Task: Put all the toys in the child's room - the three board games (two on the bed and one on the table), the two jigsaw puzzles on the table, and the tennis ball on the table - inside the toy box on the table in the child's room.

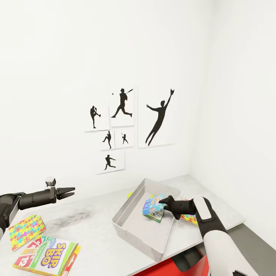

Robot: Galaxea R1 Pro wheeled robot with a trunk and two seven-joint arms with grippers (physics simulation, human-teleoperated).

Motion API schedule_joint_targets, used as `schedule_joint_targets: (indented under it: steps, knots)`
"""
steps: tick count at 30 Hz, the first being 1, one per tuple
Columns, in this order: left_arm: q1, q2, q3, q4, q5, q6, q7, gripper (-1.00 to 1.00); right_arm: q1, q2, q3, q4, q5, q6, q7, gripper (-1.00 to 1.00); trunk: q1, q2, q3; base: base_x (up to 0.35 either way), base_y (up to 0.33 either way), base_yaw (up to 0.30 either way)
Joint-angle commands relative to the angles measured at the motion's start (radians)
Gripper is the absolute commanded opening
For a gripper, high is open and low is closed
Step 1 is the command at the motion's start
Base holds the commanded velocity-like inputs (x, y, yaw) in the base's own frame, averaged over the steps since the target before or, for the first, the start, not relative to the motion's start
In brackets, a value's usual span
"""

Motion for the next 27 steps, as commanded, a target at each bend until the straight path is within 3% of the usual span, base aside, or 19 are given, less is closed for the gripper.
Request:
schedule_joint_targets:
  steps: [1, 27]
  knots:
    - [0.0, 0.0, 0.002, 0.0, -0.005, 0.011, -0.006, 1.0, -0.001, 0.003, -0.005, -0.001, -0.014, 0.003, -0.017, -1.0, 0.0, -0.001, 0.0, 0.0, 0.0, 0.0]
    - [0.0, 0.0, 0.002, 0.0, -0.005, 0.011, -0.006, 1.0, -0.001, 0.014, -0.006, 0.001, -0.026, 0.002, -0.059, -1.0, 0.0, -0.001, 0.0, -0.053, 0.037, 0.0]
